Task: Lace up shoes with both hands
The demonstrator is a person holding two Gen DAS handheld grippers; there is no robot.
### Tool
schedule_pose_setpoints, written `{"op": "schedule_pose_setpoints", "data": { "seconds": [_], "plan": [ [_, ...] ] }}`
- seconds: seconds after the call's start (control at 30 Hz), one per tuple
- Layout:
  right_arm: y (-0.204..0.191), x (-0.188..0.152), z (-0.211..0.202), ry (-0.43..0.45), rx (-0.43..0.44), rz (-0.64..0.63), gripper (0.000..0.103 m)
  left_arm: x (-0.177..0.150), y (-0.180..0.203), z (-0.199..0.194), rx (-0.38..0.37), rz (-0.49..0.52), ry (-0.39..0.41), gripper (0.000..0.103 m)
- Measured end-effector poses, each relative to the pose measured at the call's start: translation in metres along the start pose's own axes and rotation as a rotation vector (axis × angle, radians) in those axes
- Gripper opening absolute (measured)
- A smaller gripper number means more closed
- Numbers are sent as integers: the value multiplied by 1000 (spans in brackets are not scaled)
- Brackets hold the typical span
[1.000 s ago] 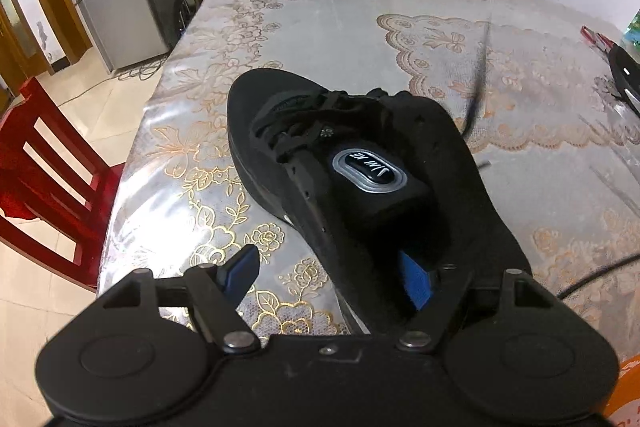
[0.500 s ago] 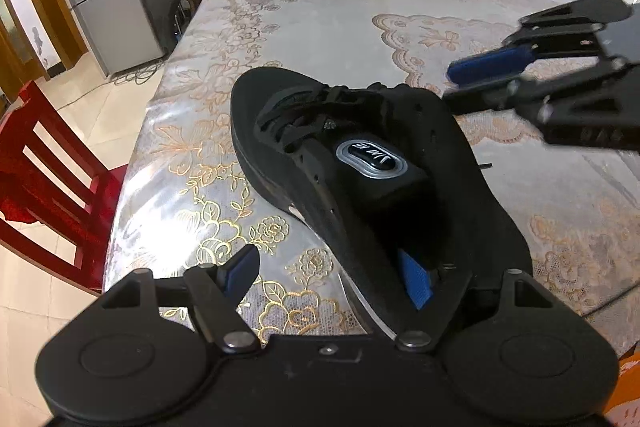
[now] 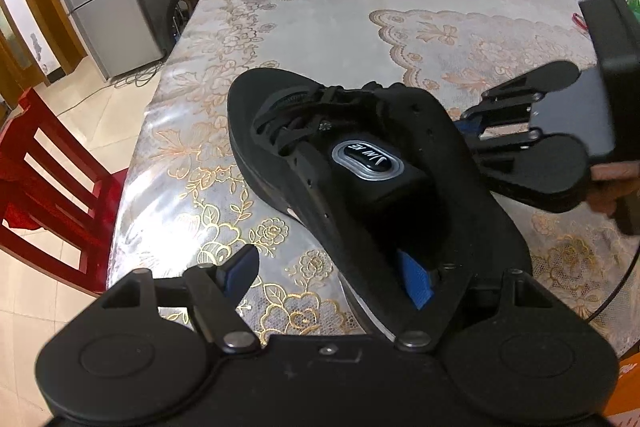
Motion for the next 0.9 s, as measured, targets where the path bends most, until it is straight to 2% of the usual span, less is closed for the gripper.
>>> {"op": "schedule_pose_setpoints", "data": {
  "seconds": [0.07,0.2,0.27,0.37,0.5,0.6,0.7,0.8,0.9],
  "plan": [
    [6,3,-3,62,-67,79,1,-1,-1,0,-2,-7,-4,74],
    [29,40,-54,330,-140,385,1,-2,-2,-1,-2,-18,5,74],
    [42,64,-87,474,-142,515,1,-2,-2,-2,-2,-17,8,74],
    [46,103,-127,629,-59,604,2,-2,-2,-4,5,-3,16,74],
    [30,142,-157,715,64,552,2,-2,0,-10,22,25,35,74],
    [25,161,-186,787,121,523,2,-3,0,-13,7,22,38,74],
    [27,182,-220,897,161,493,2,-3,0,-12,11,25,42,74],
    [31,197,-249,967,173,449,2,-1,-1,-11,20,25,42,74],
    [31,201,-258,966,133,391,2,-1,-5,-9,30,11,43,76]
  ]
}}
Point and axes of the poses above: each gripper's, at about its wrist camera, not at the fingertips, and z roughly the way its jaws point, y to its right, x to its top, the point moved 9 cm from there along z, roughly the way its jaws point
